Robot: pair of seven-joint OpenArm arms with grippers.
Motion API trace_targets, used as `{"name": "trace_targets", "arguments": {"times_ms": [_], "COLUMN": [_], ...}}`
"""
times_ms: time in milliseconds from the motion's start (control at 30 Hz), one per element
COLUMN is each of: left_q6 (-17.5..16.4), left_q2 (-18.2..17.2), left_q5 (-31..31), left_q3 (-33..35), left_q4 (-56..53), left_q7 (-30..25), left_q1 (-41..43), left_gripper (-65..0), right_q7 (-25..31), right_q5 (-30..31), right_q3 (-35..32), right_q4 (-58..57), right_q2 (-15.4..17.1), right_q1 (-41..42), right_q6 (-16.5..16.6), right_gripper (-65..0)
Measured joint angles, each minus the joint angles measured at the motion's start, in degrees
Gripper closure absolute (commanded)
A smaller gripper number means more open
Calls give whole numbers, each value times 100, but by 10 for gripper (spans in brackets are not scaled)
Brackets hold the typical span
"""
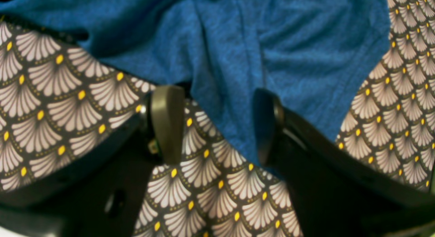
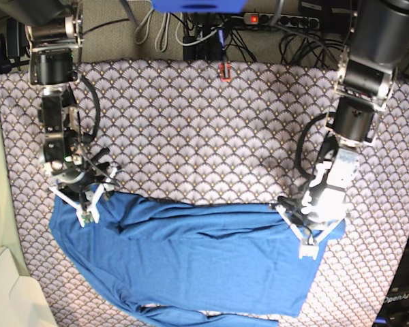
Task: Fold the T-shirt properly
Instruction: 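Move the left gripper inward along the folded edge and regrasp it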
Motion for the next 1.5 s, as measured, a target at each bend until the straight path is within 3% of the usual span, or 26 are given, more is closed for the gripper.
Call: {"name": "trace_targets", "arguments": {"times_ms": [167,433,667,933,1100,1500], "left_q6": [-4,-2,-4,151,-2,44], "left_q2": [249,273,321,662,861,525], "left_q5": [400,444,437,531,439,424], "left_q3": [-9,-15,-15,-28,-31,-55], "left_q4": [-487,-815,-1609,-2391,-2457,-2400], "left_q7": [-162,-461,-1128,-2050,-2046,-1864], "left_q1": [-11,-103,-431,-688,-1003,-1314], "left_gripper": [-82,-83,-84,-84,-83,-82], "right_q7": [2,-20,-15,-24,-46,-26], "right_q5": [0,2,0,-2,-2,0], "right_q3": [0,7,7,7,4,15], "right_q4": [0,0,0,-2,87,94], "right_q2": [61,94,90,90,87,195], "right_q1": [0,-2,0,-15,-214,-264], "right_q6": [-2,-2,-2,0,0,-2], "right_gripper": [-335,-335,-335,-335,-335,-333]}}
